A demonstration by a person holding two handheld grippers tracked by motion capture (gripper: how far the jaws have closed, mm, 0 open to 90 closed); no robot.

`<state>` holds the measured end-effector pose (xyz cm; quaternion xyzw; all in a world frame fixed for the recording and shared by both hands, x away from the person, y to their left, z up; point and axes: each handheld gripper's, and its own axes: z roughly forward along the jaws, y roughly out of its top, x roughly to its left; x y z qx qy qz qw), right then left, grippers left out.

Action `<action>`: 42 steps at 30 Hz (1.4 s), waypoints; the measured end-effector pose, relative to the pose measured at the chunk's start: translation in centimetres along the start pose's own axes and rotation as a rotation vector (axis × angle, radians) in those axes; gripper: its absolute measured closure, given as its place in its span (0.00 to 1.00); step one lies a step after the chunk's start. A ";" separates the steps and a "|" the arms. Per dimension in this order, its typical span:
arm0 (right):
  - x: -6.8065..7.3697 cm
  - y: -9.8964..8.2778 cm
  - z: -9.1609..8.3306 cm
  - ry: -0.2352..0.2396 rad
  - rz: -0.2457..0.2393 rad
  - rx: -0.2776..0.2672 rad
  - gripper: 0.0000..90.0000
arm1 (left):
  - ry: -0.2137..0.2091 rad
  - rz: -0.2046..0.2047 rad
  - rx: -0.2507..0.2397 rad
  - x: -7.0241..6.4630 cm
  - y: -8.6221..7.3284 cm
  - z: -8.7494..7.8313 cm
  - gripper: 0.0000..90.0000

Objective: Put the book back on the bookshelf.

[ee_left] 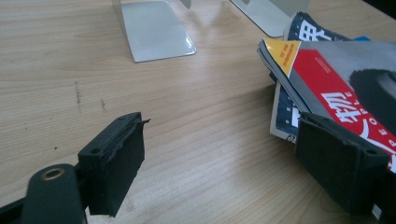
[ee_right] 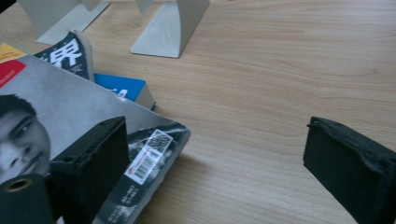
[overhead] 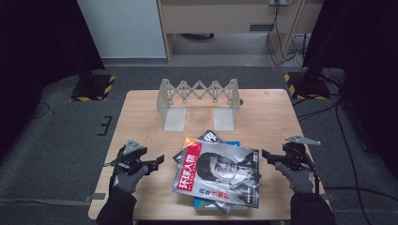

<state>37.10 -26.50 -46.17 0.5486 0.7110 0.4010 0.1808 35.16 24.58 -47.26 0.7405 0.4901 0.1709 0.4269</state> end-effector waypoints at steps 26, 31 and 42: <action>4.4 -2.4 0.1 0.123 -0.066 0.048 0.17 | -0.159 0.007 0.078 -6.1 -1.6 0.4 0.31; 4.6 -2.5 0.4 0.116 -0.071 0.050 0.16 | -0.174 0.010 0.109 -6.5 -1.7 0.8 0.31; 5.3 -2.9 1.5 0.113 -0.097 0.098 0.15 | -0.207 0.000 0.161 -6.9 -2.1 1.6 0.29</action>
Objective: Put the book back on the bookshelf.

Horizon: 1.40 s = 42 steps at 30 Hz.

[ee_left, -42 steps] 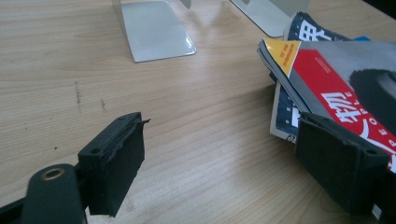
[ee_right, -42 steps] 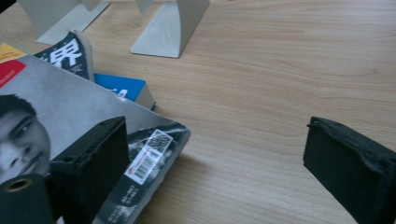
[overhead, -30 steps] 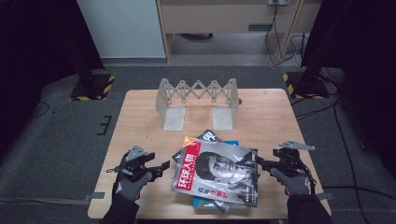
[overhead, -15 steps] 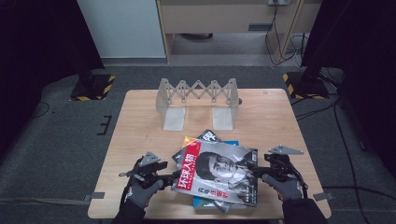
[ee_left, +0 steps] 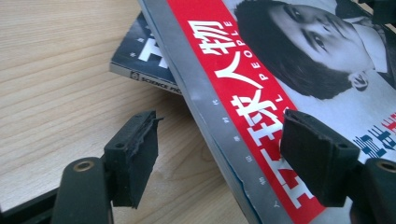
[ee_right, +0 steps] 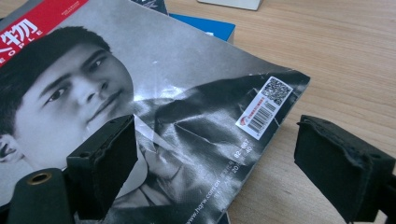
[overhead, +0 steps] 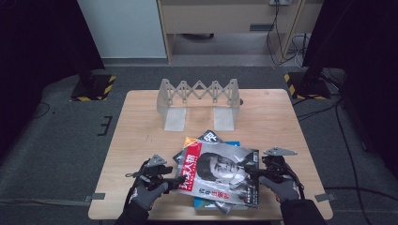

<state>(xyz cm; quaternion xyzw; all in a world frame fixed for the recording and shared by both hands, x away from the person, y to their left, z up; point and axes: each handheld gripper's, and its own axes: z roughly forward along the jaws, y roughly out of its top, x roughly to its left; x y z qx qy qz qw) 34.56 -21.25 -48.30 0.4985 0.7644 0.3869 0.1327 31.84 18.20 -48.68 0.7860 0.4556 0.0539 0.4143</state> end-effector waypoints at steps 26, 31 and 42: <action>0.2 -0.3 1.1 0.028 0.033 0.030 0.12 | -0.180 -0.106 -0.020 -0.9 0.7 0.0 0.42; 0.1 -0.4 1.3 0.039 0.049 0.030 0.12 | -0.216 -0.128 -0.090 -1.3 1.8 -0.3 0.42; 0.0 -0.4 1.4 0.051 0.061 0.031 0.12 | -0.267 -0.134 0.012 -1.4 2.8 2.1 0.49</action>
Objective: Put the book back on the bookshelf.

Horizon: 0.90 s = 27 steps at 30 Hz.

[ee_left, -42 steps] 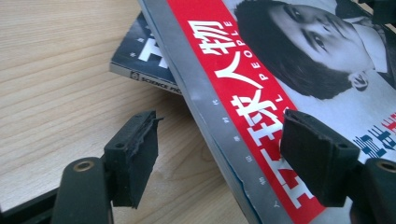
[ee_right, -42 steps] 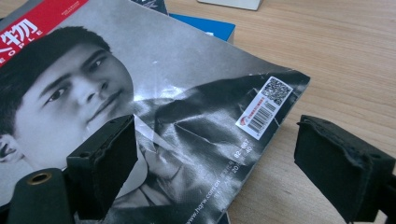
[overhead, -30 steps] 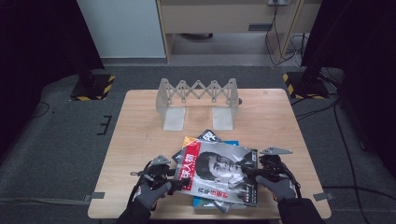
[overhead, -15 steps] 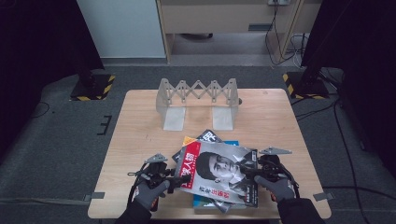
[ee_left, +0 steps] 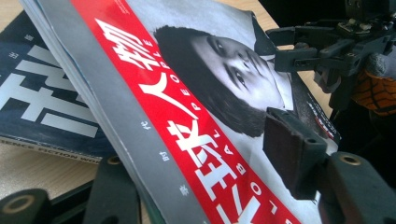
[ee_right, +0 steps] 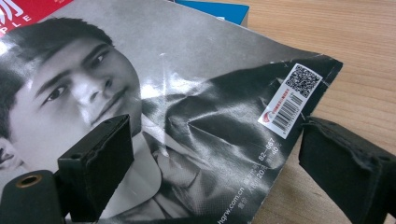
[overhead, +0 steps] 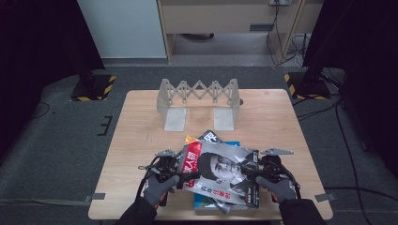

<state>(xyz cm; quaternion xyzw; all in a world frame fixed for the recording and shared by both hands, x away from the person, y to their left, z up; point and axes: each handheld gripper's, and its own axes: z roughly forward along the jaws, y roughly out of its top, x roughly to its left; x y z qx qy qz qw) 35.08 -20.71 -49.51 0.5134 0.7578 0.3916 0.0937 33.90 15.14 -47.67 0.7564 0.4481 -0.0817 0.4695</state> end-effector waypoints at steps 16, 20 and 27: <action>-0.2 0.3 -0.1 -0.002 -0.006 0.007 0.10 | -0.037 -0.114 -0.068 0.8 1.3 -0.9 0.86; -0.3 0.4 -0.3 -0.006 -0.006 0.000 0.10 | -0.054 -0.115 -0.076 0.7 1.6 -1.2 0.88; -1.2 0.6 -1.1 -0.022 0.017 -0.044 0.10 | -0.080 -0.115 -0.108 0.2 2.4 -2.0 0.93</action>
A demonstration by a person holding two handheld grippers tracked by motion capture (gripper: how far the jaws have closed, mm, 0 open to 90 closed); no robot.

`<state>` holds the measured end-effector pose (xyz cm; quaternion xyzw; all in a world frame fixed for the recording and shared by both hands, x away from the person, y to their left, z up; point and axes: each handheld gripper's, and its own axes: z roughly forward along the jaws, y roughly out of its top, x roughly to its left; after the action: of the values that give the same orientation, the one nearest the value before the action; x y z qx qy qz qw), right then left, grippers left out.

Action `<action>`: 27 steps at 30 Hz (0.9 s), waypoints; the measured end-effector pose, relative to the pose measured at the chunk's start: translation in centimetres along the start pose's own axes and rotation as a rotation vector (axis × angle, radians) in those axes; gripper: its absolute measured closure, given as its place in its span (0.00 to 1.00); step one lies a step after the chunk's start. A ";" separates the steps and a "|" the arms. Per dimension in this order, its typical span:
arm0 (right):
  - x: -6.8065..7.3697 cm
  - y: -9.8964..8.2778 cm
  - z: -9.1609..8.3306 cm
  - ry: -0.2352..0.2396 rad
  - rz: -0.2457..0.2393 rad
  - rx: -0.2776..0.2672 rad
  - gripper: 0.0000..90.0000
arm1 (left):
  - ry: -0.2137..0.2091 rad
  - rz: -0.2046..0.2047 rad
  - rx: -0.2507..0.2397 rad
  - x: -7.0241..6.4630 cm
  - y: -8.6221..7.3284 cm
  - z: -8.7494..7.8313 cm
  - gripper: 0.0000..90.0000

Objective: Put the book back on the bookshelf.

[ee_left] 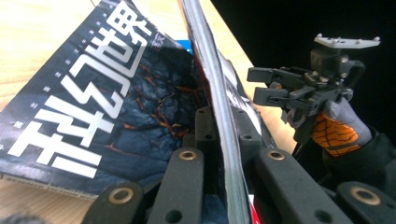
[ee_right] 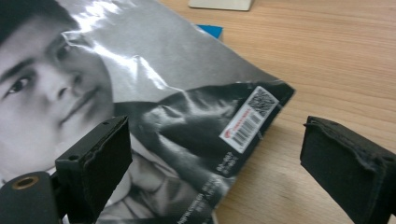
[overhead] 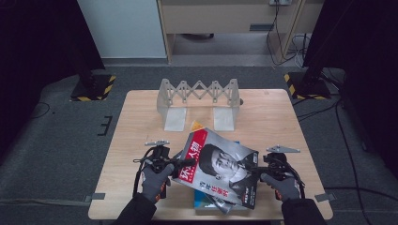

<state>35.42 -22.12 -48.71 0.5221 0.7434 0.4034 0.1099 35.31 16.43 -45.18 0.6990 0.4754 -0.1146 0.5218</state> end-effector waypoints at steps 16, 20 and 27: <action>-3.0 0.2 -1.1 -0.126 0.024 -0.049 0.10 | -0.066 -0.027 -0.090 -1.0 2.4 -1.4 0.95; -3.8 0.2 -1.2 -0.169 0.022 -0.055 0.09 | -0.086 -0.045 -0.114 -1.1 3.1 -1.5 0.95; -5.2 0.0 -1.0 -0.260 -0.004 -0.047 0.08 | -0.130 -0.057 -0.143 -1.6 4.0 -1.4 0.95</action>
<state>37.08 -27.10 -49.45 0.5656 0.7143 0.3495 0.2185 37.17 16.72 -41.08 0.6373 0.4673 -0.1404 0.5964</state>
